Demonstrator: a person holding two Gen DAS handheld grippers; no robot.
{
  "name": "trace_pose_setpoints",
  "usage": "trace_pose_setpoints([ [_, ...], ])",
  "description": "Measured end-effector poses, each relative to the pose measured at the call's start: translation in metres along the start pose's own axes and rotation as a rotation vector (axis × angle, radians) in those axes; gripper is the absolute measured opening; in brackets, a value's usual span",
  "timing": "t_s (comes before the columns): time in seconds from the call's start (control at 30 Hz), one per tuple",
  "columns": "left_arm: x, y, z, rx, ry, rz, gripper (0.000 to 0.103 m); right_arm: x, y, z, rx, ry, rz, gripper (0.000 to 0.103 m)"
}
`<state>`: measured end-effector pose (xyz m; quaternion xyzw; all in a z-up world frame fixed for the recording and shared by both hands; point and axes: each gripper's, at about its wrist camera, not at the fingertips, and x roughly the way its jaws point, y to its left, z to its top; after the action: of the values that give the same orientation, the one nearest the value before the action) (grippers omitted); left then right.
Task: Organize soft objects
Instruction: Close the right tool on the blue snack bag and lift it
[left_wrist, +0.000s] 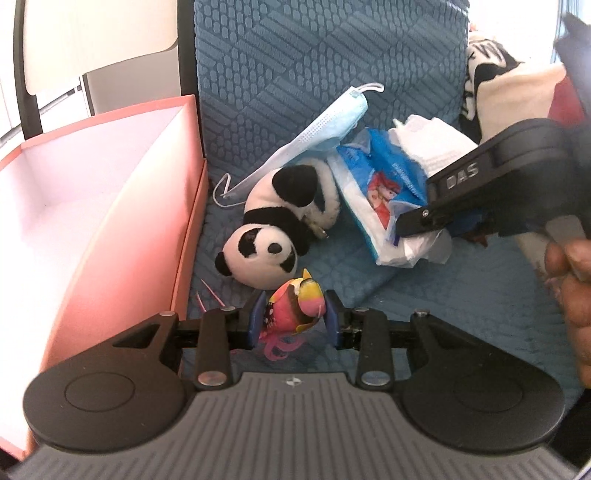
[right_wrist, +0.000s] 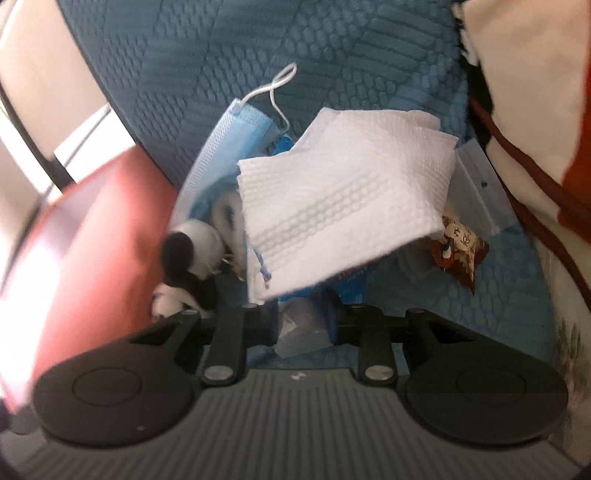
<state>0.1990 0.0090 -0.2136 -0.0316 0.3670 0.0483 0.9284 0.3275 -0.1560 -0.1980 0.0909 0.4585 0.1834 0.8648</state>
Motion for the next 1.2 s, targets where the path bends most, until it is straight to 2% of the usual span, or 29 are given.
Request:
trace_pose_setpoints([
  [0.2, -0.011, 0.007, 0.000, -0.048, -0.013, -0.047, 0.039, -0.017, -0.021, -0.002, 0.211, -0.024, 0.182, 0.028],
  [0.4, -0.017, 0.008, -0.007, -0.060, -0.025, -0.076, 0.039, -0.027, -0.027, -0.007, 0.331, -0.035, 0.325, 0.028],
  [0.53, -0.024, 0.009, -0.009, -0.067, -0.029, -0.098, 0.039, -0.036, -0.030, -0.010, 0.377, -0.035, 0.385, 0.028],
  [0.73, -0.036, 0.009, -0.010, -0.065, -0.038, -0.116, 0.039, -0.063, -0.015, -0.017, 0.252, -0.082, 0.320, 0.028],
  [1.2, -0.065, 0.019, -0.010, -0.076, -0.046, -0.128, 0.039, -0.095, 0.013, -0.046, 0.003, -0.152, 0.054, 0.028],
])
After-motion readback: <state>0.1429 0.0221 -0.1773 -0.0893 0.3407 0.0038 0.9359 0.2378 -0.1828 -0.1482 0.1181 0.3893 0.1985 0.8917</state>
